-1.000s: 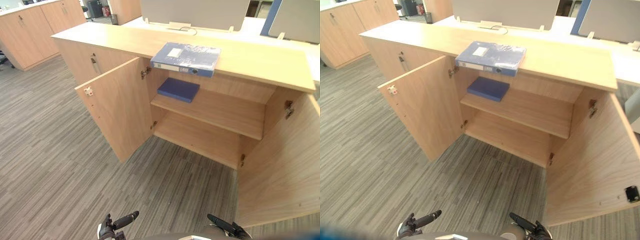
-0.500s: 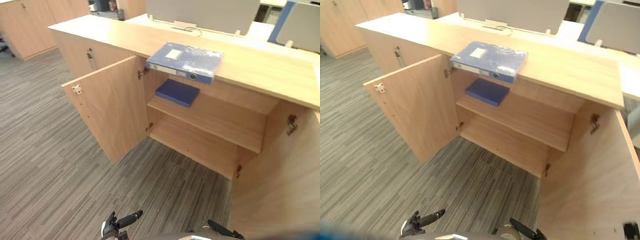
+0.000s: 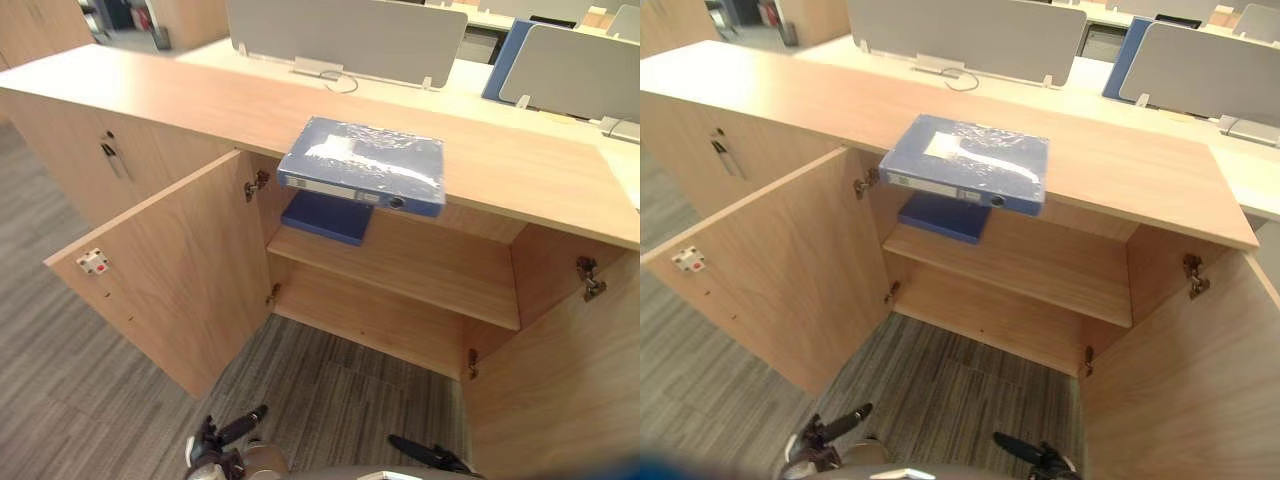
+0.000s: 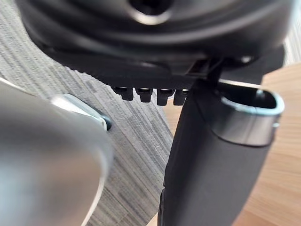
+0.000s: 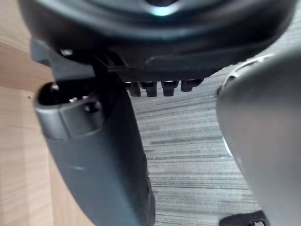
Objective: Walk over to the cabinet, pick up the folder, carry it to the office cabinet, place the folder inside the office cabinet, then close the office cabinet door
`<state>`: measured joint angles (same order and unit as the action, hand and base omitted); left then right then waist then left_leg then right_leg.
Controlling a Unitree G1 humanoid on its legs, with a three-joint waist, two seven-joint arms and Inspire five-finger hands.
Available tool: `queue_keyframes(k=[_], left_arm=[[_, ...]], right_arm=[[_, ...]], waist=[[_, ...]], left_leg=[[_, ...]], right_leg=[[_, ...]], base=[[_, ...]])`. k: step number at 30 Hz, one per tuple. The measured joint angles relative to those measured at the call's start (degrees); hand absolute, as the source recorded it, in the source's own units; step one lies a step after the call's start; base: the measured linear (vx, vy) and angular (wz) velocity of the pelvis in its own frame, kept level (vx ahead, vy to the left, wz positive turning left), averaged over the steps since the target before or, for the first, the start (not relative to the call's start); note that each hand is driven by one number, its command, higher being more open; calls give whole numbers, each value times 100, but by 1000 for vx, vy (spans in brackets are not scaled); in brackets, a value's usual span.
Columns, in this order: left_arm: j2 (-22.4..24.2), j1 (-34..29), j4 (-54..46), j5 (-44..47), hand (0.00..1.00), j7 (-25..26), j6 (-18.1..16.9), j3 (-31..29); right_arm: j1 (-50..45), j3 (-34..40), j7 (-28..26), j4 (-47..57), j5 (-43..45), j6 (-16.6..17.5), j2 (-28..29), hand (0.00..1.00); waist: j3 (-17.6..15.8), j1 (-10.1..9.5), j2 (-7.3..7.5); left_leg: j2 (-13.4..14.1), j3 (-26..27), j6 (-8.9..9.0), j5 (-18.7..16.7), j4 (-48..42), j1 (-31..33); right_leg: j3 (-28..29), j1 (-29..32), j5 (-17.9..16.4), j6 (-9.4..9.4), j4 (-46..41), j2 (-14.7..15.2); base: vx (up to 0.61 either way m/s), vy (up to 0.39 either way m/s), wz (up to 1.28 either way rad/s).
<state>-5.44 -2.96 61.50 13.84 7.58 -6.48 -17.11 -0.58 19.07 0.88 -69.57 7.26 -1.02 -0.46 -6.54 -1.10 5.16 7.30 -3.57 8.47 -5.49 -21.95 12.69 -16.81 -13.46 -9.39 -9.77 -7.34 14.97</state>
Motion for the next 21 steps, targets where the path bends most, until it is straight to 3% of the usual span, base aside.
queue_keyframes(k=[1,3,4,5,6,7,8,10,12,13,14,15,16,17,18,21], left_arm=[[-39,-11,86,-12,100,-9,41,1],[8,-57,116,4,100,-9,81,-18],[19,-146,121,-67,100,-36,82,0],[25,-206,124,-117,100,-46,81,13],[39,-301,126,-169,100,-51,81,60],[81,-383,126,-246,100,-51,82,107],[44,-459,122,-291,100,-49,85,99],[9,-579,122,-328,100,-52,99,99],[26,-619,127,-339,100,-66,160,101],[63,-594,161,-334,100,-73,193,100],[104,-546,200,-326,100,-73,206,101],[97,-517,249,-311,100,-120,206,84],[78,-502,287,-314,100,-129,205,93],[205,-452,327,-321,100,-140,212,103],[264,-447,316,-327,100,-176,196,99],[274,-457,248,-319,100,-195,165,-36]], right_arm=[[-16,12,-4,15,-27,18,-19,100],[-19,32,-15,21,-43,34,-113,100],[-19,53,-23,103,-58,33,-198,100],[-27,79,-23,162,-68,34,-238,100],[-33,165,-26,254,-83,31,-310,100],[-33,255,-32,345,-97,29,-401,100],[-42,254,13,403,-125,27,-438,100],[-85,266,32,413,-202,11,-459,100],[-122,253,30,417,-261,32,-464,100],[-98,209,26,413,-265,32,-435,100],[-52,194,9,403,-265,19,-403,100],[-23,80,-22,374,-264,-24,-358,100],[-23,71,-41,361,-243,-30,-366,100],[21,44,-63,351,-252,-34,-467,100],[14,8,-55,356,-255,-2,-508,100],[-14,4,-54,360,-260,-18,-446,100]], waist=[[22,4,-32],[48,-44,-27],[47,-114,-129],[75,-120,-195],[115,-86,-283],[117,-36,-364],[85,-2,-414],[95,1,-407],[85,19,-425],[56,37,-470],[21,69,-516],[-34,108,-492],[-67,119,-478],[-150,144,-733],[-144,142,-809],[-68,128,-725]], left_leg=[[-120,111,-104,-75,18,-37],[-334,442,-305,-120,283,-343],[-502,795,-448,-81,647,-727],[-557,910,-508,-63,785,-857],[-611,1053,-591,-32,994,-1055],[-702,1207,-674,4,1236,-1324],[-742,1320,-726,9,1421,-1568],[-737,1423,-744,20,1652,-1892],[-653,1491,-743,21,1734,-1981],[-542,1518,-738,24,1736,-1990],[-455,1517,-732,27,1728,-1994],[-420,1498,-686,34,1690,-1995],[-422,1455,-625,23,1696,-1990],[-244,1228,-587,27,1759,-2014],[-175,1004,-565,40,1865,-2023],[-8,915,-405,256,2052,-1945]], right_leg=[[93,61,280,-205,-53,161],[384,277,504,-183,-383,518],[568,589,660,37,-906,823],[560,747,747,170,-1157,933],[494,976,907,423,-1552,1103],[187,1185,1050,805,-2071,1358],[-324,1321,966,1049,-2688,1585],[-1211,1309,726,1183,-3227,1733],[-1527,1369,286,802,-3321,1574],[-1473,1467,-107,477,-3155,1203],[-1419,1493,-333,351,-2817,842],[-1324,1400,-508,407,-2043,375],[-1261,1219,-565,391,-1730,217],[-1244,1106,-374,585,-1505,-81],[-1275,1026,-347,633,-1268,-231],[-1339,1062,-293,735,-983,-522]], base=[[205,234,-21],[256,350,-61],[247,401,-87],[183,333,-85],[117,218,-55],[159,256,-56],[154,212,-41],[121,84,-36],[96,-60,-31],[75,-212,-21],[35,-310,-19],[20,-281,-11],[2,-260,-13],[-8,-220,-11],[-23,-220,-10],[2,-189,-1]])
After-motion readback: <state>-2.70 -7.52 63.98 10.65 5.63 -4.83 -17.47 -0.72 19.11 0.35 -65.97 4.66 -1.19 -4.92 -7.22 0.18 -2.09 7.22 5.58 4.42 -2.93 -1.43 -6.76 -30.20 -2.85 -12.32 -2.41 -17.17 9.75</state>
